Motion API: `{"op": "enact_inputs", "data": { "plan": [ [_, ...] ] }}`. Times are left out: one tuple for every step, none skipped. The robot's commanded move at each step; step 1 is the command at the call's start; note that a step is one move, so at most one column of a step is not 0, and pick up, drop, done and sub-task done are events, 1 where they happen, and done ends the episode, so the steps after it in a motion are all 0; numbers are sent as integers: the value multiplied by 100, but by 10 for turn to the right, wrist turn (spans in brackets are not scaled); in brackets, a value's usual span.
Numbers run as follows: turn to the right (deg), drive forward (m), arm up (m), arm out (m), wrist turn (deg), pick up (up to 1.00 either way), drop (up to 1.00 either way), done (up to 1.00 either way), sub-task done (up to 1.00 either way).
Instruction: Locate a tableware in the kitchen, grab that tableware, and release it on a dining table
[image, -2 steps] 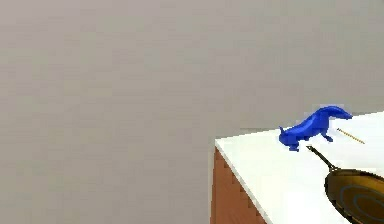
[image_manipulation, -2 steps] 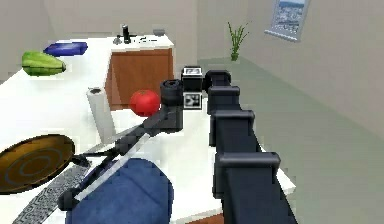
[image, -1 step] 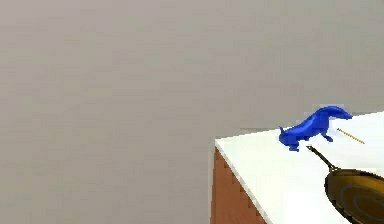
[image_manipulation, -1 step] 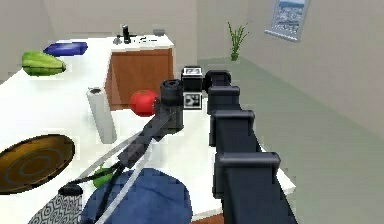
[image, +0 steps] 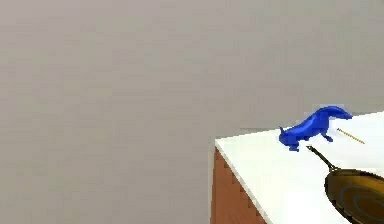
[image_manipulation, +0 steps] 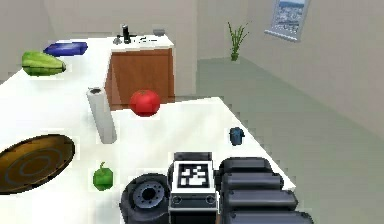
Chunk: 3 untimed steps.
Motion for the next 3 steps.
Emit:
{"op": "enact_inputs", "data": {
  "plan": [
    [-450, 0, 0, 0, 0, 0, 0, 0, 0],
    [-450, 0, 0, 0, 0, 0, 0, 0, 0],
    [-120, 0, 0, 0, 0, 0, 0, 0, 0]
  ]
}}
